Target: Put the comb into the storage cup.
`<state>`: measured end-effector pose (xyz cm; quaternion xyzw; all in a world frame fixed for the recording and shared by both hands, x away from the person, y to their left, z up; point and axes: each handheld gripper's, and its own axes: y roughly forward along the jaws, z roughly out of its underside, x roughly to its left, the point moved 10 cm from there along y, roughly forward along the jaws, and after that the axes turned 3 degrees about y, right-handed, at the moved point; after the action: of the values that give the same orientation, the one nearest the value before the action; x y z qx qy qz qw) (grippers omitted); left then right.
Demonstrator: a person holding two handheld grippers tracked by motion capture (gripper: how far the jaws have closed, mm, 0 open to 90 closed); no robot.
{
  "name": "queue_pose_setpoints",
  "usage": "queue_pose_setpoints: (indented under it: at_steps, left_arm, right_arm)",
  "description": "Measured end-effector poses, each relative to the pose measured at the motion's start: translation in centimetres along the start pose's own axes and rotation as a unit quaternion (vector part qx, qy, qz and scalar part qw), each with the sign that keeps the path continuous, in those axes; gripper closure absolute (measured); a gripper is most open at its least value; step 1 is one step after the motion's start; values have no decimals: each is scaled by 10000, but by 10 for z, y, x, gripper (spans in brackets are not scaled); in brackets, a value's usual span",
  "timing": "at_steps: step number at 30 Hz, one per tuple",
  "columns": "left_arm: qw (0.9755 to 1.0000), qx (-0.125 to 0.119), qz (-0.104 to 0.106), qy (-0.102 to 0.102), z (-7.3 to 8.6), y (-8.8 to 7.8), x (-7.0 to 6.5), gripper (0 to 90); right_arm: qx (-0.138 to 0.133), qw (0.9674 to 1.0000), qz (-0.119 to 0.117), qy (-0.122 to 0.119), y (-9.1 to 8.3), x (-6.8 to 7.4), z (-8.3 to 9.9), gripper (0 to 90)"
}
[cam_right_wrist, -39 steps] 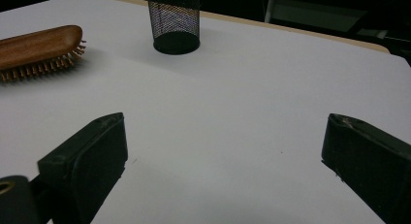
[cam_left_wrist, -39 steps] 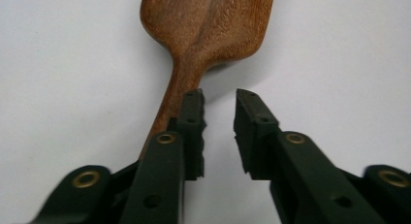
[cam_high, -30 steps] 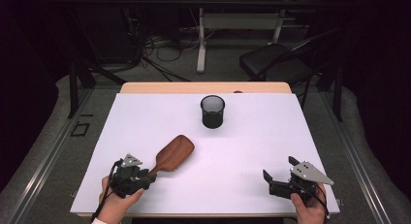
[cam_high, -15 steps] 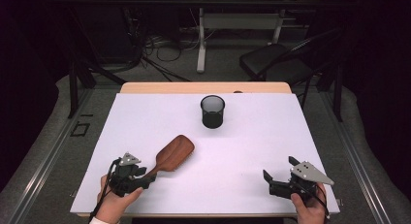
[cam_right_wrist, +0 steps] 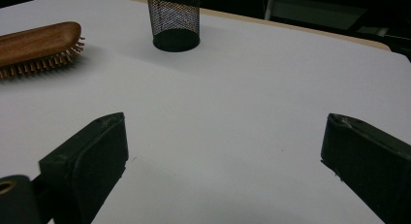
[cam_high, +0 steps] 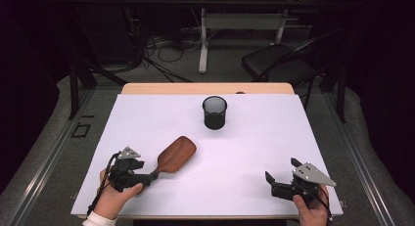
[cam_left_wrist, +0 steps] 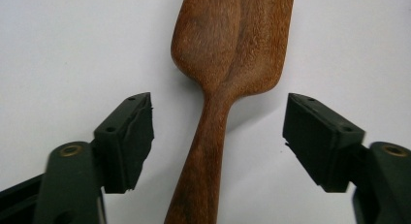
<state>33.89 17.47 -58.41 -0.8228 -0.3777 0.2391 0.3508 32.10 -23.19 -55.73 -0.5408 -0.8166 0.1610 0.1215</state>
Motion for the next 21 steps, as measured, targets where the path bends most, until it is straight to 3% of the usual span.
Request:
queue_pose_setpoints:
  at_steps: [6,13,21]
  left_arm:
    - [10000,27,9,-61,-3,2,10,146]
    - [9998,84,119,-137,-6,4,13,13]
    - [9997,124,212,25,-10,8,15,4]
  right_arm:
    - [10,10000,12,2,0,-1,1,31]
    - [21,10000,15,-13,0,-1,1,33]
    - [40,10000,2,-2,0,0,1,33]
